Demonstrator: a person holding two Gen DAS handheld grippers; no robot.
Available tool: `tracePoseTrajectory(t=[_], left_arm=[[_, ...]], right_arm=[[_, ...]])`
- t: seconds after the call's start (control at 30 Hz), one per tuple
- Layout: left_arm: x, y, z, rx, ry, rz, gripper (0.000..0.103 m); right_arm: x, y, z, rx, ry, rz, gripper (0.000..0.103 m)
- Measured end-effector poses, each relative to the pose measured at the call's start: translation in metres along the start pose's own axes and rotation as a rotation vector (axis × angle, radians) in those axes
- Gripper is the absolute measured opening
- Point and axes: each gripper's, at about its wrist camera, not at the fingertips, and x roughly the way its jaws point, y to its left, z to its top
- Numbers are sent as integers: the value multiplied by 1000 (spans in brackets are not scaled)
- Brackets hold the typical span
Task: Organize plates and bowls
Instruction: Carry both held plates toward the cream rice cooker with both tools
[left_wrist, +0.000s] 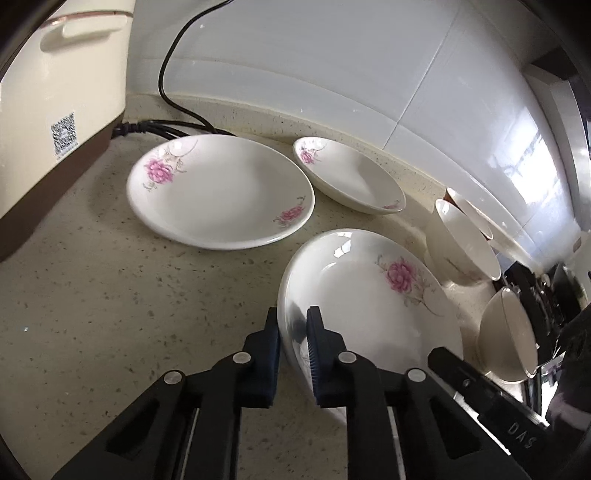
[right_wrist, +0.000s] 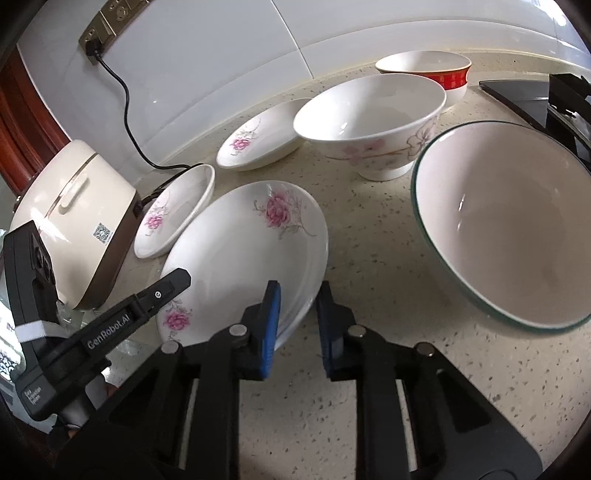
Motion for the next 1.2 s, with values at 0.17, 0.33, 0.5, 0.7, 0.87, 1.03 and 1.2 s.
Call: tracePoseTrajectory(t=[0.17, 0.33, 0.5, 0.7, 0.87, 1.03, 1.2], left_arm=[[-16, 2, -11, 7, -34, -26, 14], [-37, 3, -19, 31, -105, -9, 14], [-57, 7, -28, 34, -154, 2, 14], [-68, 9, -34, 49, -188, 38, 15], [-79, 16, -44, 47, -189, 63, 17], [-93, 22, -48, 59, -191, 97, 17], [-103, 34, -54, 56, -182, 125, 17]], right_arm=[[-13, -4, -4, -6, -38, 33, 22], [-22, 5, -10, -59, -63, 59, 22], [-29, 9, -16, -90, -87, 110, 22], [-34, 17, -23, -132, -97, 147, 22], [-37, 24, -29, -164, -95, 179, 22], [-33, 40, -33, -203, -73, 200, 22], [-28, 55, -40, -244, -45, 217, 22]])
